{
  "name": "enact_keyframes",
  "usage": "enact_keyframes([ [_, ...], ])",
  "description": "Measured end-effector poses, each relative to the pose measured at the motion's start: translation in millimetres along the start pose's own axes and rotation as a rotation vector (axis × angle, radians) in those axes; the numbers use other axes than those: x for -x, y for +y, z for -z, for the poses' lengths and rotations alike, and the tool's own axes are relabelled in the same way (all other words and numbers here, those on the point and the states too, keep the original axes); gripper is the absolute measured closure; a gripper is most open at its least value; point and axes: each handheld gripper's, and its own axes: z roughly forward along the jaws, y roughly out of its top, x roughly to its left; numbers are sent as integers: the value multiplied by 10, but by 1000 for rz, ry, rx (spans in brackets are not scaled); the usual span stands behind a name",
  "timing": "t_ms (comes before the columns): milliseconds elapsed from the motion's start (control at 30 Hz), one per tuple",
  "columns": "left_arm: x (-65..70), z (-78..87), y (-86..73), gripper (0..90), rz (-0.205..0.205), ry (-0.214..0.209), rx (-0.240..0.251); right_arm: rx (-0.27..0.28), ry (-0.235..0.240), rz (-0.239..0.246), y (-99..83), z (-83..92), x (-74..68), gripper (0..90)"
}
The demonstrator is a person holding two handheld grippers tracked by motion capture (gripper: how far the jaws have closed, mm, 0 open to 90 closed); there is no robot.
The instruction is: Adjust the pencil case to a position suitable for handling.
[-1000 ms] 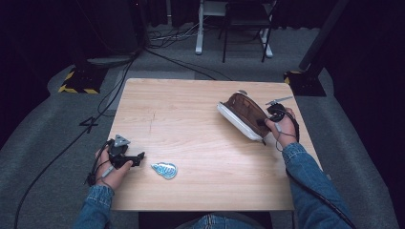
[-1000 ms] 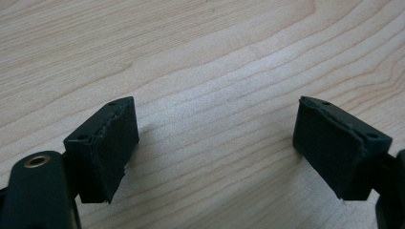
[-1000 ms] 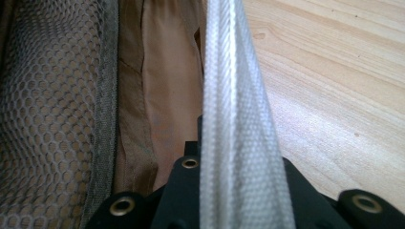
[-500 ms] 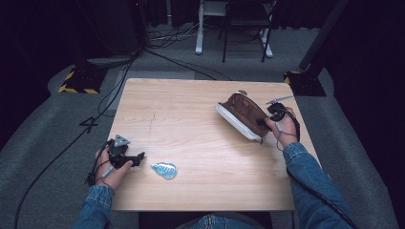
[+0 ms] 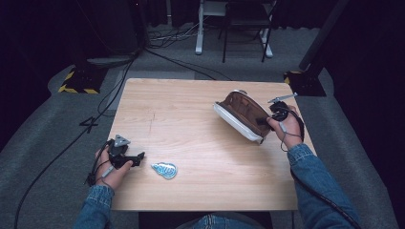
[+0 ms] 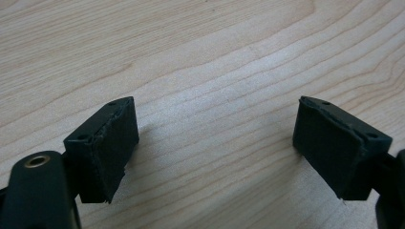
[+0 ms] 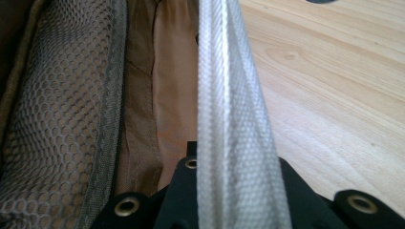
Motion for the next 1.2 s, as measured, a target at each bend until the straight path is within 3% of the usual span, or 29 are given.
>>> enact_keyframes([
  [633,3,-3,2,160,1,3,2,19,97,100,-44,344,-459,876],
  [733,3,-3,2,160,1,3,3,18,129,119,-80,393,-542,876],
  [1200,5,-4,3,160,-1,5,2,-6,191,176,-258,464,-812,875],
])
